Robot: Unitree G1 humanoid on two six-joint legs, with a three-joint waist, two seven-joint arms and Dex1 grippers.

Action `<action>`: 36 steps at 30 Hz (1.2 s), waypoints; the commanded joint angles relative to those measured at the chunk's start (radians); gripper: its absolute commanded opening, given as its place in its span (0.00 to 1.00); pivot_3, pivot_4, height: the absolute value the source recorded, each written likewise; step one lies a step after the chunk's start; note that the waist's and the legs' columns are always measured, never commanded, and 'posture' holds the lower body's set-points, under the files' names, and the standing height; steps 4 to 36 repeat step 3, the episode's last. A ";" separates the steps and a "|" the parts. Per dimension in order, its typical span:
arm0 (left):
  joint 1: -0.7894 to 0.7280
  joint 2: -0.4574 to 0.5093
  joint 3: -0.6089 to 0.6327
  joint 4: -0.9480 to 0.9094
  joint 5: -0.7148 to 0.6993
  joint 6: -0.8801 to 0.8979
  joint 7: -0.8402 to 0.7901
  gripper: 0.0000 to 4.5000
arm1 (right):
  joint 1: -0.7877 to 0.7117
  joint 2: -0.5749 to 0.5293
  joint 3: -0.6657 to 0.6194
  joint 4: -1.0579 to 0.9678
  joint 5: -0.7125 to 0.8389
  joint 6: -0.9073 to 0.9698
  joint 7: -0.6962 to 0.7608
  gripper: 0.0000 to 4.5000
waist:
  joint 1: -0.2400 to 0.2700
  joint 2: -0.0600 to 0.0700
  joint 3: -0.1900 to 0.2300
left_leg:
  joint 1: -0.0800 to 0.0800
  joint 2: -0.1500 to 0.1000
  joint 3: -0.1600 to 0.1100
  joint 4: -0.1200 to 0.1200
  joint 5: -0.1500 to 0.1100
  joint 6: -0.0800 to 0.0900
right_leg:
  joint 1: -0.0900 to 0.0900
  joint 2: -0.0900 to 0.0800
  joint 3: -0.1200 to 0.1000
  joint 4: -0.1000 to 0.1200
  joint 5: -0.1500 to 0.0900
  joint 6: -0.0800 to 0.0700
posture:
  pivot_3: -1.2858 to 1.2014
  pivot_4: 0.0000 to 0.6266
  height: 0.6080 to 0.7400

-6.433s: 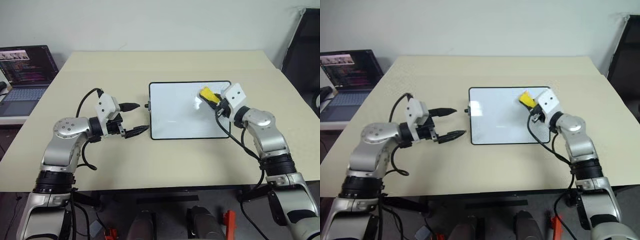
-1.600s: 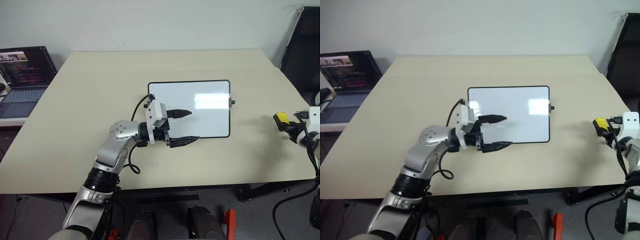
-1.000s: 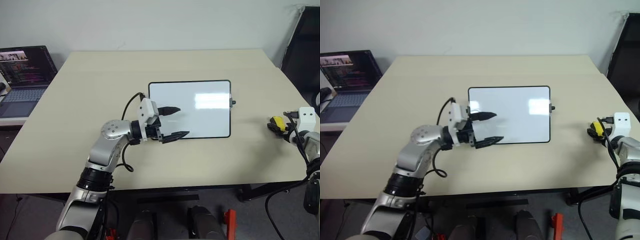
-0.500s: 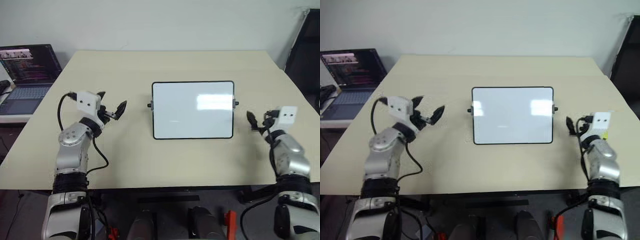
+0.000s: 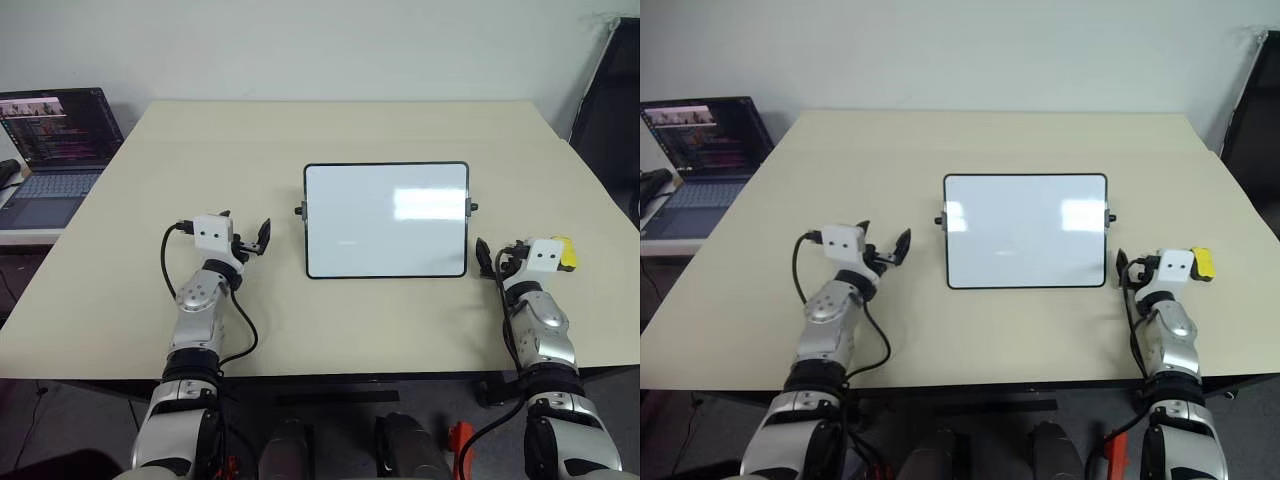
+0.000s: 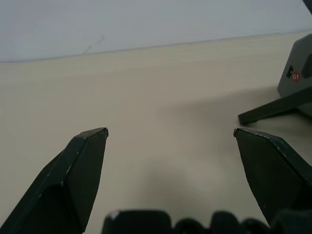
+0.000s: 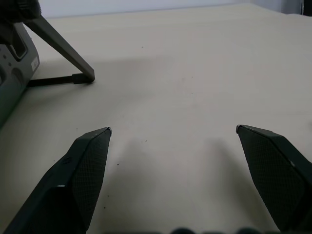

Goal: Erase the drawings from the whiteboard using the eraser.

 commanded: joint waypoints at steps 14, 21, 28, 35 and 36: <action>0.057 -0.037 -0.028 0.033 0.038 -0.068 0.054 1.00 | -0.015 0.003 -0.035 0.048 0.060 -0.039 0.031 1.00 | -0.001 0.000 0.000 | 0.000 0.000 0.000 0.000 0.000 0.000 | 0.001 0.000 0.000 0.000 0.000 0.000 | 0.52 0.24 1.00; 0.057 -0.037 -0.028 0.033 0.038 -0.068 0.054 1.00 | -0.015 0.003 -0.035 0.048 0.060 -0.039 0.031 1.00 | -0.001 0.000 0.000 | 0.000 0.000 0.000 0.000 0.000 0.000 | 0.001 0.000 0.000 0.000 0.000 0.000 | 0.52 0.24 1.00; 0.057 -0.037 -0.028 0.033 0.038 -0.068 0.054 1.00 | -0.015 0.003 -0.035 0.048 0.060 -0.039 0.031 1.00 | -0.001 0.000 0.000 | 0.000 0.000 0.000 0.000 0.000 0.000 | 0.001 0.000 0.000 0.000 0.000 0.000 | 0.52 0.24 1.00; 0.057 -0.037 -0.028 0.033 0.038 -0.068 0.054 1.00 | -0.015 0.003 -0.035 0.048 0.060 -0.039 0.031 1.00 | -0.001 0.000 0.000 | 0.000 0.000 0.000 0.000 0.000 0.000 | 0.001 0.000 0.000 0.000 0.000 0.000 | 0.52 0.24 1.00; 0.057 -0.037 -0.028 0.033 0.038 -0.068 0.054 1.00 | -0.015 0.003 -0.035 0.048 0.060 -0.039 0.031 1.00 | -0.001 0.000 0.000 | 0.000 0.000 0.000 0.000 0.000 0.000 | 0.001 0.000 0.000 0.000 0.000 0.000 | 0.52 0.24 1.00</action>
